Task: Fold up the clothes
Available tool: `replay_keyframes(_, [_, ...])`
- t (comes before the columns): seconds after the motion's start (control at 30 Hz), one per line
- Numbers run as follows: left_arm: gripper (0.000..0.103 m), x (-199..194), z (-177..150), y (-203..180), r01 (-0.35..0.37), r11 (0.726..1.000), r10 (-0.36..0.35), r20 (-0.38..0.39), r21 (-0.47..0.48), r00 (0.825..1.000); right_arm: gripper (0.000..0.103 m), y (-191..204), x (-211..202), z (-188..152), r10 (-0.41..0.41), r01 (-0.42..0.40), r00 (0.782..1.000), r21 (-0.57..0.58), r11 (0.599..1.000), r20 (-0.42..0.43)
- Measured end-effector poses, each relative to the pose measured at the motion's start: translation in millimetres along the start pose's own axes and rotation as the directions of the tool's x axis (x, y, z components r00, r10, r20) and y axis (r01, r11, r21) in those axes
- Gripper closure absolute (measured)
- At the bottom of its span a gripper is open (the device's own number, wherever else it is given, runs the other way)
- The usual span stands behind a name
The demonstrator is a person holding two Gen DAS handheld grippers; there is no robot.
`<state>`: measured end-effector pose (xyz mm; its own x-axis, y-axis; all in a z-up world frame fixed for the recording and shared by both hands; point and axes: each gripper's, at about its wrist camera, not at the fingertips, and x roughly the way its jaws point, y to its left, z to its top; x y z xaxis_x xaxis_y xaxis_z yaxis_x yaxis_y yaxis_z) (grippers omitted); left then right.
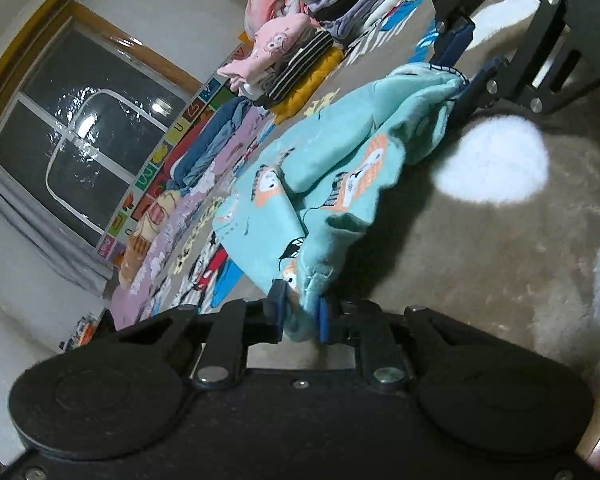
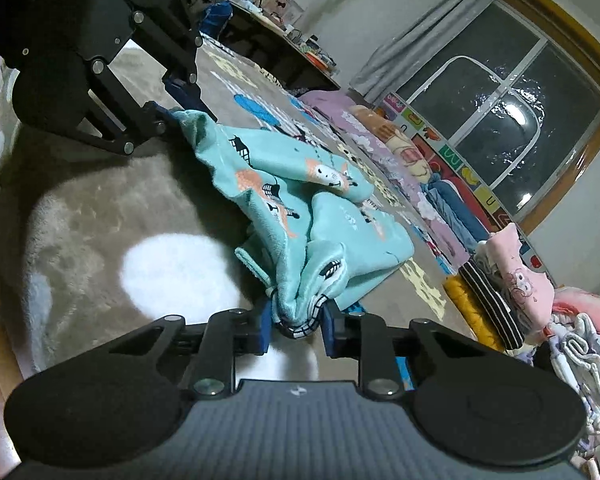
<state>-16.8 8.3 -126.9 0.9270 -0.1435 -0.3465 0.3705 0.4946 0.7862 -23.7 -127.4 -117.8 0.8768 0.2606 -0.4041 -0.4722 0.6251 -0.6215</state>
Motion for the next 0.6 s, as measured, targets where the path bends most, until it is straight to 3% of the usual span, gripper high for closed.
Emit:
replay_keyframes(0.2, [0.090, -36.7, 10.1, 8.9, 0.003, 1.000, -0.004, 0.060, 0.022, 0.998, 0.078, -5.0, -38.9, 1.5, 0.013, -0.013, 0.999, 0.007, 1.000, 0.035])
replay_keyframes(0.4, [0.090, -61.2, 21.9, 44.0, 0.054, 0.987, -0.035, 0.130, -0.149, 0.991, 0.078, -30.2, -77.3, 11.2, -0.006, -0.003, 0.994, 0.086, 0.996, 0.108])
replay_keyframes(0.6, [0.088, -45.6, 29.0, 86.9, 0.166, 0.929, -0.108, 0.185, -0.331, 0.977, 0.077, -66.5, -79.9, 22.1, -0.022, -0.016, 0.983, 0.202, 0.979, 0.184])
